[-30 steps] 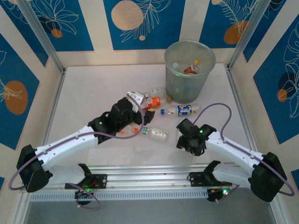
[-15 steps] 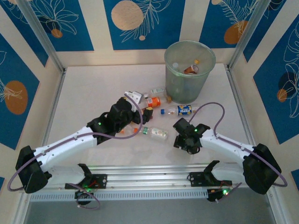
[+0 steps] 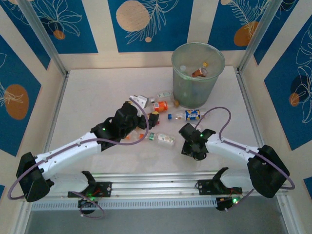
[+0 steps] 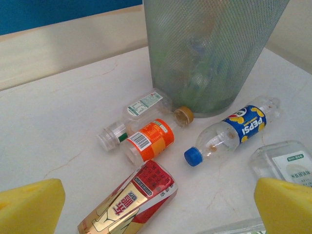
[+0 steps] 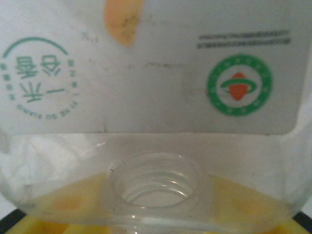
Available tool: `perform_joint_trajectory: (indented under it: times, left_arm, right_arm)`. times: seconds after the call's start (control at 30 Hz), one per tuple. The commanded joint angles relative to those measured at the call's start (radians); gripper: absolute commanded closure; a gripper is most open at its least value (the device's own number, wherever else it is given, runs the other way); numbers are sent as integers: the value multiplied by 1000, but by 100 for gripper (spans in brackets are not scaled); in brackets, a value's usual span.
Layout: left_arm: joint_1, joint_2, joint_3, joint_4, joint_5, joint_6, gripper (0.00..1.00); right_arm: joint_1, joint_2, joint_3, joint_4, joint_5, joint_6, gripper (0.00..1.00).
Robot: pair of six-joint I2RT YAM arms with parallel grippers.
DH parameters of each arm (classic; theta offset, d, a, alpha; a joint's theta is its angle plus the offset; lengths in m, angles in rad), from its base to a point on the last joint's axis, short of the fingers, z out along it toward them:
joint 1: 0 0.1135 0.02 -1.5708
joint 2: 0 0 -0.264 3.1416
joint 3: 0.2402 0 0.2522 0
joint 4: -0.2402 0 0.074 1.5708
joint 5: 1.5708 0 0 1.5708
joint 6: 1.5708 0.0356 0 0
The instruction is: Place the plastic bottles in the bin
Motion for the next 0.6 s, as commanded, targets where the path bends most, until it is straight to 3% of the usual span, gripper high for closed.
perform_joint_trajectory:
  times: [0.0,0.3,0.57]
  left_arm:
    - [-5,-17,-4,-29,-26,-18,0]
    - [-3,-20,3,-54,-77,-29,0]
    - [6,-24,13,-93,-146,-92,0]
  right_arm:
    - [14,-2,0,-31,10,13,65]
    - [48,-123,92,-264,64,43,100]
    - [65,-308,210,-413,88,16,100]
